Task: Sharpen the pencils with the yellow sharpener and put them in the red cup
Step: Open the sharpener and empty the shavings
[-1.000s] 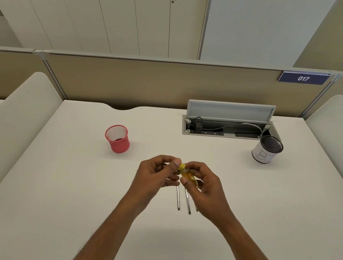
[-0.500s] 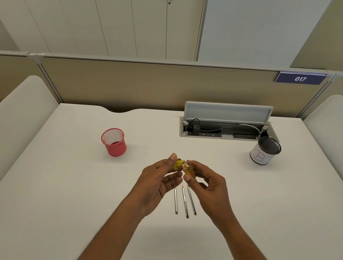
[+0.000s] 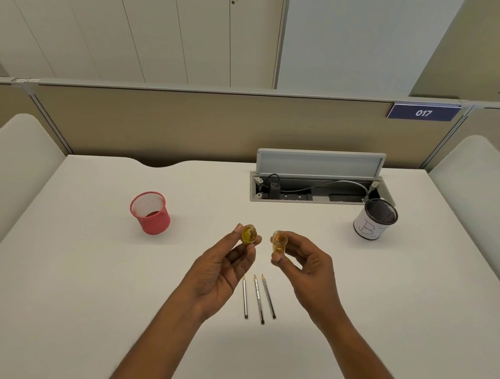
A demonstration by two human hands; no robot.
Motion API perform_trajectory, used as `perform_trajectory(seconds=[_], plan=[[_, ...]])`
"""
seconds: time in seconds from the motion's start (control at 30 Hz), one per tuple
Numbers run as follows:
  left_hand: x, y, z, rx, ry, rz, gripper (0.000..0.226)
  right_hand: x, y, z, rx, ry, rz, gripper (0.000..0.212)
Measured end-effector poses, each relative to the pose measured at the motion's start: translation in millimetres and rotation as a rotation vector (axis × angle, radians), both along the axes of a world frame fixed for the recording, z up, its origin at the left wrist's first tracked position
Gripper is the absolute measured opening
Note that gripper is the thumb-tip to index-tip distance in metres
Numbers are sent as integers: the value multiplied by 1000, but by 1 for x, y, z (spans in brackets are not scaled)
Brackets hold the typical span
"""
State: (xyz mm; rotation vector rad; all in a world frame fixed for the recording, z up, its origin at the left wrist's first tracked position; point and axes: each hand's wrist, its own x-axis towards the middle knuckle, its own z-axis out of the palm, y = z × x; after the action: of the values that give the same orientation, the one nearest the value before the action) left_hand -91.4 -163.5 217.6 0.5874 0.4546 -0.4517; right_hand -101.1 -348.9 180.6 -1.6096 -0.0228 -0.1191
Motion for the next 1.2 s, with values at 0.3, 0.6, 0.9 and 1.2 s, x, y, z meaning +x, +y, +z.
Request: perform_trajectory(seconds=[0.3, 0.6, 0.9, 1.2], plan=[[18, 1, -15, -86, 19, 10, 27, 50, -77, -3, 0, -39, -159, 41], [35, 9, -42, -201, 19, -19, 74, 104, -178, -5, -144, -12, -402, 37], [37, 20, -66, -243, 8, -5, 76, 144, -241, -36, -422, 193, -644, 45], [41, 22, -73, -235, 16, 11, 75, 156, -255, -48, -917, 273, -507, 71]])
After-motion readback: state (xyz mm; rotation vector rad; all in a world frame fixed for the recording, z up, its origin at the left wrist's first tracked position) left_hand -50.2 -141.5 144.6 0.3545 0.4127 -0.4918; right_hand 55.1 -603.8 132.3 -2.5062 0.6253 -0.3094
